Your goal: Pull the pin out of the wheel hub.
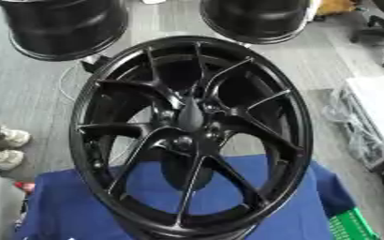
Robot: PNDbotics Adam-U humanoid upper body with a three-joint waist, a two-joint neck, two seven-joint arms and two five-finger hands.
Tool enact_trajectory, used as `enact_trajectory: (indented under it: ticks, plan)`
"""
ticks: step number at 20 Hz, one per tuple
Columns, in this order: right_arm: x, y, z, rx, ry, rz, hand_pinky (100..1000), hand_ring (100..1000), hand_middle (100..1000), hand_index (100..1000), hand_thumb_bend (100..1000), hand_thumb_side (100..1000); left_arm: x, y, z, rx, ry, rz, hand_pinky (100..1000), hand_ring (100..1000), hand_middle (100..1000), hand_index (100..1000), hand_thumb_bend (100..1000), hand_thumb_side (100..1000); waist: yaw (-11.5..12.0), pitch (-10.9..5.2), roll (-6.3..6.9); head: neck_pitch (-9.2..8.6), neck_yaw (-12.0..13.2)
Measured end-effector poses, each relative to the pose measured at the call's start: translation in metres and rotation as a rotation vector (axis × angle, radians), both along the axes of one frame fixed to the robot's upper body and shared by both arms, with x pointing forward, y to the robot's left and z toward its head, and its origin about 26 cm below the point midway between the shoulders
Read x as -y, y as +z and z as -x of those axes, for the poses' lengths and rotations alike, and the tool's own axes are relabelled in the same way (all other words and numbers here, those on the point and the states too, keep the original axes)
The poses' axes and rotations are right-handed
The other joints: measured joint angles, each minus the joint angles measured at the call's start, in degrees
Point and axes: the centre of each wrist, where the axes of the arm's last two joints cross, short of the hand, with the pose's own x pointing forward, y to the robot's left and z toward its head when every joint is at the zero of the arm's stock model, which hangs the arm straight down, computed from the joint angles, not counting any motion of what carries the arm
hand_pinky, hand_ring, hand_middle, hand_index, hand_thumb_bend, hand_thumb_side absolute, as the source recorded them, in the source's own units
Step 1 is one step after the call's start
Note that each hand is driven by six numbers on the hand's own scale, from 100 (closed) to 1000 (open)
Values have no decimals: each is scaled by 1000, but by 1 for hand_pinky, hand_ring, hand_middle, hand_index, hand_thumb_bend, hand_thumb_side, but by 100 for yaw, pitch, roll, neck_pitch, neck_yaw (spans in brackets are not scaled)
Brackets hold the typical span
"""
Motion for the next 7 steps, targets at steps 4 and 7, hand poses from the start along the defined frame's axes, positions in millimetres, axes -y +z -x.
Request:
enact_trajectory:
  ticks: [4,7]
  plan:
    - [-35,35,-38,196,109,84,561,561,790,794,100,870,0,0,0,0,1,1,685,683,626,689,365,764,-37,0,22,-62,47]
    - [-77,69,-67,364,220,121,558,559,781,787,100,909,1,0,0,2,0,6,686,695,633,688,366,764,-39,0,38,-67,75]
